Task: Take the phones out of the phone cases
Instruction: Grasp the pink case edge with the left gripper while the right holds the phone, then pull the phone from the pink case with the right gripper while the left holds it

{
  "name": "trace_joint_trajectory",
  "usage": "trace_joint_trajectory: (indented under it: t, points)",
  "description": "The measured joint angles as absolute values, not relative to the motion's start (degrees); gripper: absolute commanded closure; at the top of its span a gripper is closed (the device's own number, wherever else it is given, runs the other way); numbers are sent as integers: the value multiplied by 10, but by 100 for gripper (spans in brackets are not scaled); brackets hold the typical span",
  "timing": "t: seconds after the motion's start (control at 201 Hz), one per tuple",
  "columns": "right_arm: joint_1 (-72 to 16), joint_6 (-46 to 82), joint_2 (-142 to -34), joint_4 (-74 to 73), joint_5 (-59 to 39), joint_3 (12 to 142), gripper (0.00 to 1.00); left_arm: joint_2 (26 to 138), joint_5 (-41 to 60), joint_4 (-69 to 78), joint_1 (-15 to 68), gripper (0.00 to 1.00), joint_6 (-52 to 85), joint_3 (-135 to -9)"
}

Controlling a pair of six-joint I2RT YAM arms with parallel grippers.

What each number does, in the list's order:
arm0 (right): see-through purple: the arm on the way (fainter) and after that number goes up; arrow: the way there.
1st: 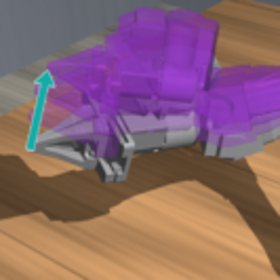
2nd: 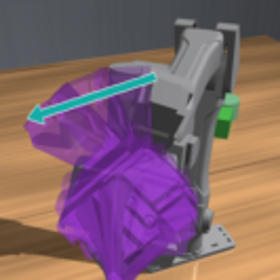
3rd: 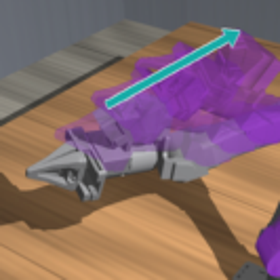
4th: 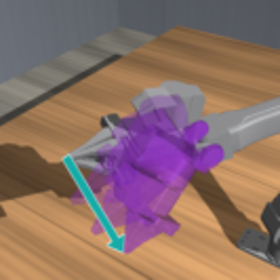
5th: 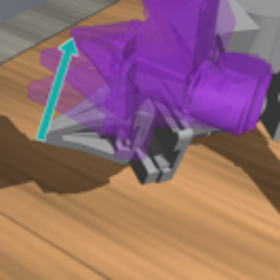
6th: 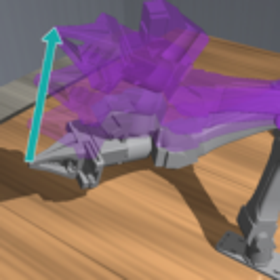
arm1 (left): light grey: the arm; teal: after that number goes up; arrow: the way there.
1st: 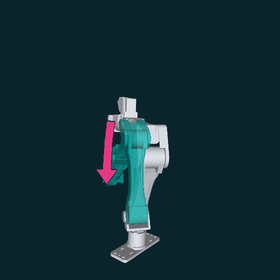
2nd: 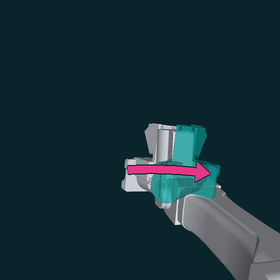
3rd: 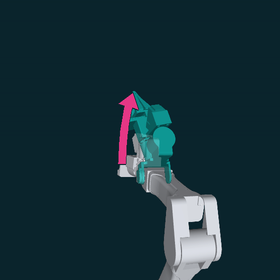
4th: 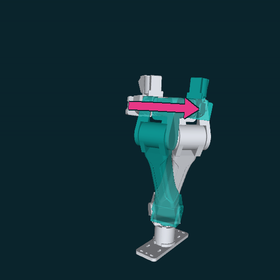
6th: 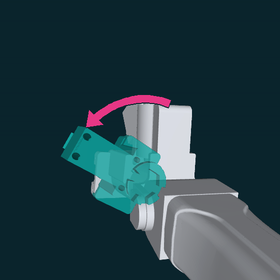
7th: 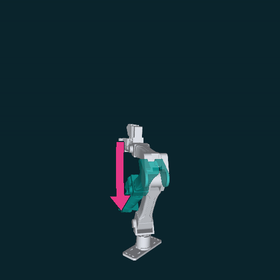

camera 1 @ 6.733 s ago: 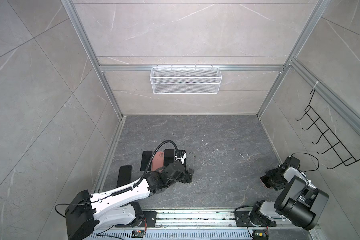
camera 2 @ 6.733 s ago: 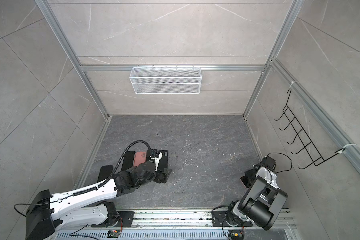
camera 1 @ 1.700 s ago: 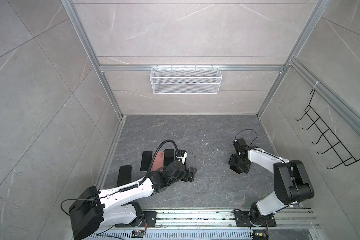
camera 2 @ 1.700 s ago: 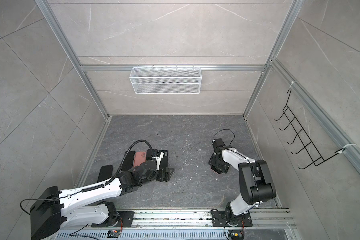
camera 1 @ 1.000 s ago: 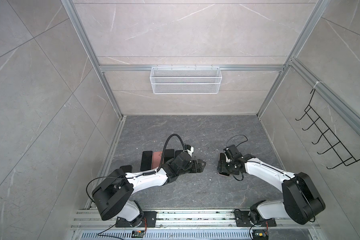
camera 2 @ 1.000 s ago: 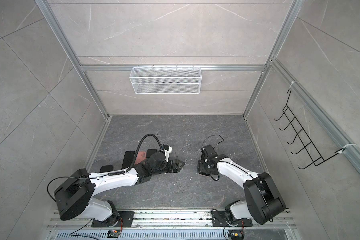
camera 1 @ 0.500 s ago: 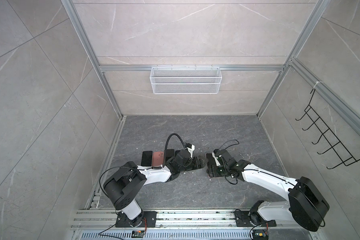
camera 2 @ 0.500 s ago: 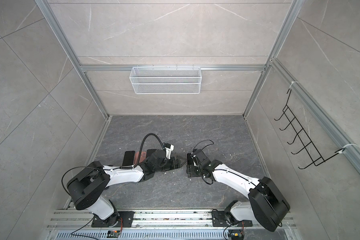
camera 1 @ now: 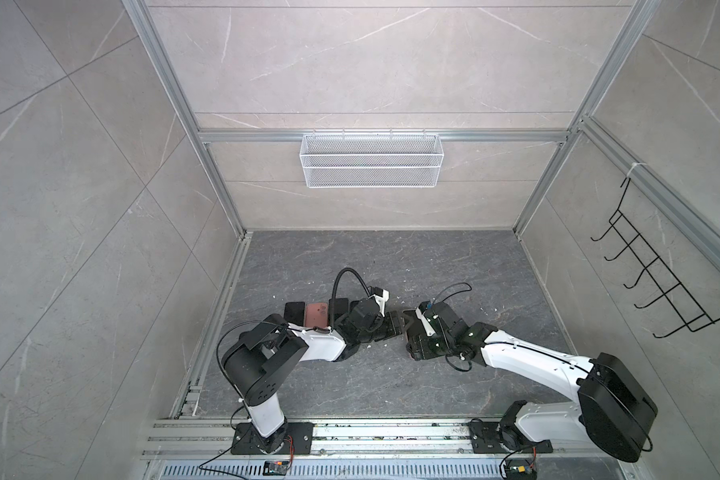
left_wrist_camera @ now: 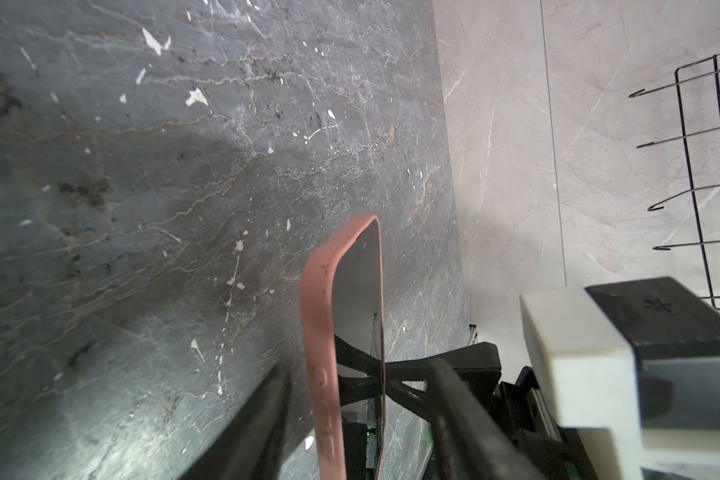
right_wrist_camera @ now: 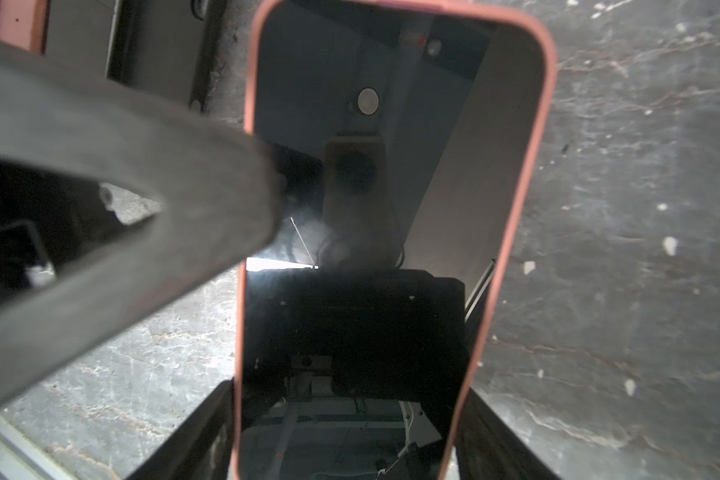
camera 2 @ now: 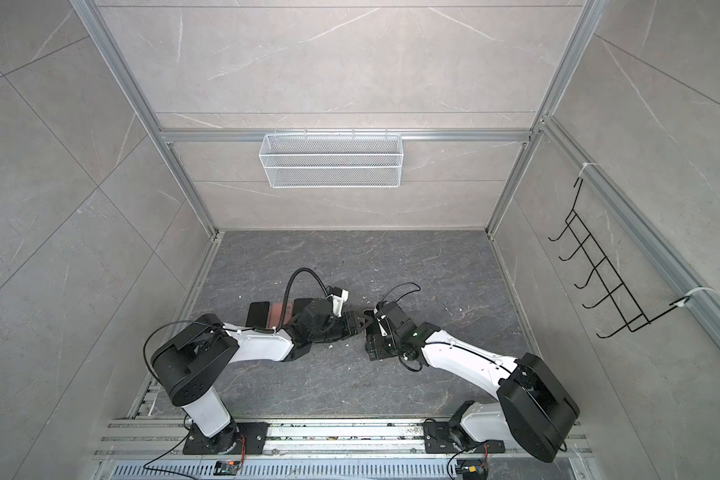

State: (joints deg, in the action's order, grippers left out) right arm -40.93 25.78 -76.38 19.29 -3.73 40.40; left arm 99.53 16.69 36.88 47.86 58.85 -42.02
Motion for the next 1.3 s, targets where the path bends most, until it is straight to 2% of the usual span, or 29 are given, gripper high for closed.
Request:
trace_joint_trajectory:
  t: [0.483,0.583,0.708,1.057,1.296]
  points:
    - [-409,257,-759,191,-57,415,73,998,183,385,471,100,592,-415]
    - [-408,257,-752,194,-57,415,71,998,186,391,471,100,592,-415]
    - [-408,257,-745,197,-56,415,59,995,186,398,470,100,592,-413]
    - [-411,234,-683,189,-65,415,1,928,167,391,463,100,594,-391]
    - [-413,229,-604,168,-65,415,1,872,116,344,443,100,587,-357]
